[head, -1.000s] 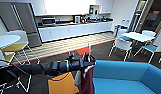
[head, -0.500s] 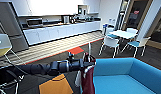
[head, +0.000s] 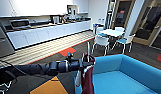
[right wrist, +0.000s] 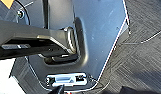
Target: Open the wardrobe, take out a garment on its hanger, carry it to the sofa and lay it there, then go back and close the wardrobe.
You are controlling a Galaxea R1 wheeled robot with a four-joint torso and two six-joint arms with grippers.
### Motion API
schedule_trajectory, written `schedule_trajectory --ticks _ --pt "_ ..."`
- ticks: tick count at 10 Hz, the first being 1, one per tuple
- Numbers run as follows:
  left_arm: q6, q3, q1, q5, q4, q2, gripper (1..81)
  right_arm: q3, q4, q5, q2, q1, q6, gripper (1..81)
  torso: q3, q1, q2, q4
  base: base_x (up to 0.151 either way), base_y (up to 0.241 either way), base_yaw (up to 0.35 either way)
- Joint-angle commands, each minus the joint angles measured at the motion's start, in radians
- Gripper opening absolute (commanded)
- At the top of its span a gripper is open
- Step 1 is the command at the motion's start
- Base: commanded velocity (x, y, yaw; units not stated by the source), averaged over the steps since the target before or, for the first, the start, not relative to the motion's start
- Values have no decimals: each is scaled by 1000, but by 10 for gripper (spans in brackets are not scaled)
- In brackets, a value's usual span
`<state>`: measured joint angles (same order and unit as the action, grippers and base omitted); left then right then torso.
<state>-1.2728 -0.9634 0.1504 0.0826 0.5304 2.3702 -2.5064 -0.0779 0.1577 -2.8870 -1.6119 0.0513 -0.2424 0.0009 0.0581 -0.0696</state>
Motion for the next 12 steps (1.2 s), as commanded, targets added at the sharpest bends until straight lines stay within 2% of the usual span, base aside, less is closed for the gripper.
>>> schedule_trajectory --ticks 1,12 --pt "15 51 -179 92 28 -15 10 2 4 -63 9 10 -1 811 0 0 0 0 0 0 -275" --pt "15 55 -180 89 29 -21 10 -1 10 -63 1 11 1 811 0 0 0 0 0 0 -276"
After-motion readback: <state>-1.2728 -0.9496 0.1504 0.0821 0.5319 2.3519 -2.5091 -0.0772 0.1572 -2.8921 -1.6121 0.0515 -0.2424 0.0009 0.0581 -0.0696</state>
